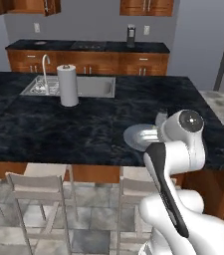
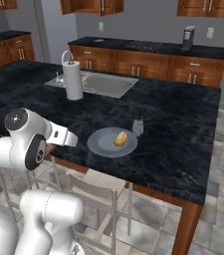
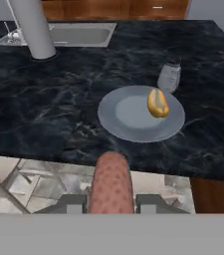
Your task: Move the hot dog bun to the plate on the dining table and place the condiment next to that plate. Then navigate to the fridge and take the sausage and place it on the plate as well.
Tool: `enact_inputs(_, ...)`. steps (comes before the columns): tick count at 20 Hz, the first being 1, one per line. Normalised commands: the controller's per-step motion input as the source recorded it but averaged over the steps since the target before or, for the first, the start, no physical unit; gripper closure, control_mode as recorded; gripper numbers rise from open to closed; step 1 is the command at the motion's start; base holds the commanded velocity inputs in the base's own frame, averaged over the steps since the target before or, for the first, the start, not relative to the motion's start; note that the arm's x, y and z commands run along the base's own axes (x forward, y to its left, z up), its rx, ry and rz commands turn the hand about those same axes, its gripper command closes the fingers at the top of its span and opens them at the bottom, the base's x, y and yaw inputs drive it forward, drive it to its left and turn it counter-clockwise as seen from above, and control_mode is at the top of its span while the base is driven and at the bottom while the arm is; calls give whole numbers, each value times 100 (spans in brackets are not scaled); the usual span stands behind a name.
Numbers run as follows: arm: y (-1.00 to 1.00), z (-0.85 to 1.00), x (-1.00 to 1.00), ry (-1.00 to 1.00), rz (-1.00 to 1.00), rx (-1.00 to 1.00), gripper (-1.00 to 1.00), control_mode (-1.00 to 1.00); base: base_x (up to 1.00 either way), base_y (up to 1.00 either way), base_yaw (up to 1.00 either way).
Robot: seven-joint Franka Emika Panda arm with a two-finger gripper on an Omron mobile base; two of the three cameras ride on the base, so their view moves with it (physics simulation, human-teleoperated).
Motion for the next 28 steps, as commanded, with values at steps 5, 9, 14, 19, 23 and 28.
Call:
enact_inputs(5, 0, 0, 0, 0, 0, 0, 100, 100, 98, 9, -50)
enact_inputs(9, 2, -11, 100, 13, -29, 2, 100, -100, 0, 0, 0)
enact_inputs(14, 19, -43, 99, 15, -16, 2, 100, -100, 0, 0, 0)
enact_inputs(19, 0, -79, 99, 22, -7, 10, 100, -100, 0, 0, 0)
enact_inputs(23, 0, -84, 89, 20, 0, 13, 100, -100, 0, 0, 0)
enact_inputs(28, 0, -45, 42, 6, -1, 4, 100, -100, 0, 0, 0)
